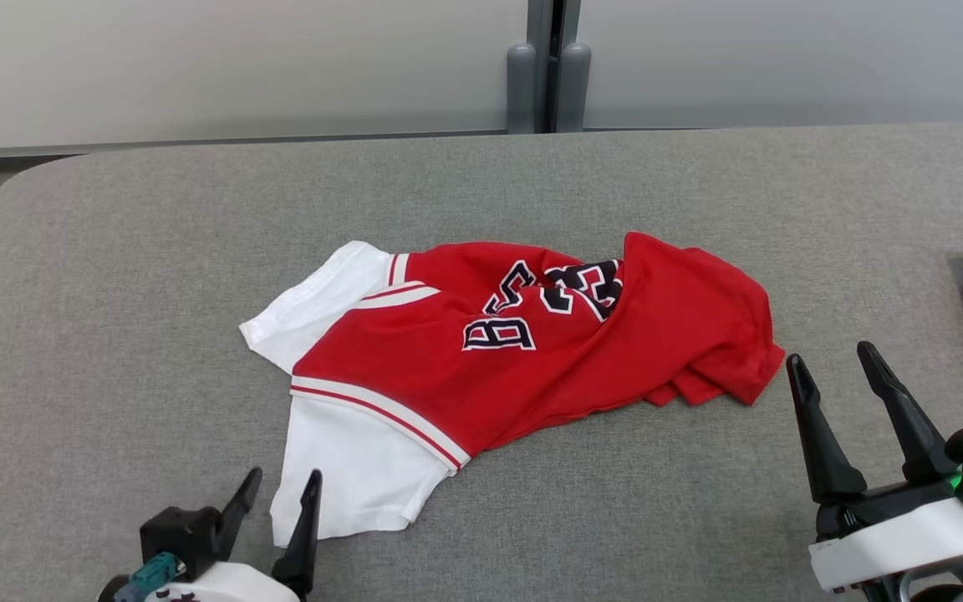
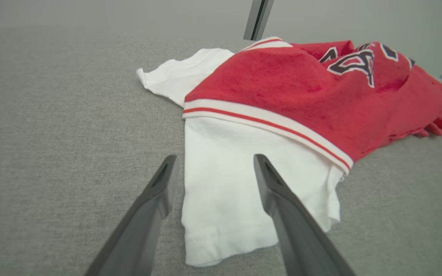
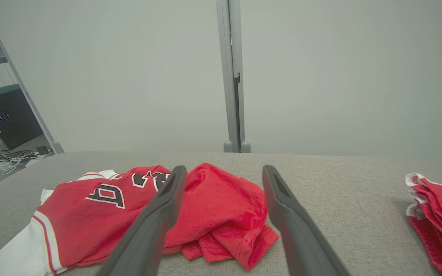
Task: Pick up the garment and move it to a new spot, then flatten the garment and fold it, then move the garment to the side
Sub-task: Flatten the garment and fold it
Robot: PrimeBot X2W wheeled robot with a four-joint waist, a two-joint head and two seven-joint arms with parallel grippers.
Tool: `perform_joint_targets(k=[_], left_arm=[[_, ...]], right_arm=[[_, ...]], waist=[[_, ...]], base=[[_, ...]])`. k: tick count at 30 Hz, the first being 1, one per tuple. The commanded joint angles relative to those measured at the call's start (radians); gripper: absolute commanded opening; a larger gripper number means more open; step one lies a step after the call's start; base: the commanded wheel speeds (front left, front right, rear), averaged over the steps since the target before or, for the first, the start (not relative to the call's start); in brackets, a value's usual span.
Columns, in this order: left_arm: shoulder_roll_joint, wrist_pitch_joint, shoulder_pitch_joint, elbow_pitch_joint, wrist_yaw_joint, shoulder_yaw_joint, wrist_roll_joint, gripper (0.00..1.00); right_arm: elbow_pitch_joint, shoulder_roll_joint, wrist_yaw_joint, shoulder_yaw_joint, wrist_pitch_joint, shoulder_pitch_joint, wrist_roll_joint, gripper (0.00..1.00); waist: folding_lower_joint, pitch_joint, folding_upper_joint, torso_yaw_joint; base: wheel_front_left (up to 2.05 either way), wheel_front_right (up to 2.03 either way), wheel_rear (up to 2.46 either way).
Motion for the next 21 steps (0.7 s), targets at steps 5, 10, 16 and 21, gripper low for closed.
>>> perform_joint_targets(k=[5, 10, 16, 21], left_arm=[[-0.018, 0.037, -0.032, 0.139, -0.023, -0.003, -0.048, 1.00], [-0.027, 0.070, -0.037, 0.211, -0.043, -0.010, -0.076, 0.23], [-0.029, 0.044, -0.051, 0.244, -0.051, -0.008, -0.081, 0.00], [-0.030, 0.018, -0.085, 0.250, -0.054, -0.006, -0.079, 0.00]], right_arm=[[0.014, 0.006, 0.000, 0.000, -0.016, -0.013, 0.009, 1.00], [0.024, 0.008, 0.000, 0.001, -0.020, -0.015, 0.010, 1.00], [0.044, 0.014, 0.000, -0.027, -0.014, 0.015, 0.011, 1.00], [0.118, 0.003, 0.000, -0.051, -0.010, 0.023, 0.033, 1.00]], waist=[[0.0000, 0.028, 0.0000, -0.003], [0.0000, 0.037, 0.0000, -0.009], [0.0000, 0.047, 0.0000, -0.012], [0.0000, 0.070, 0.0000, -0.001]], base=[[0.00, 0.00, 0.00], [0.00, 0.00, 0.00], [0.00, 0.00, 0.00], [0.00, 0.00, 0.00]])
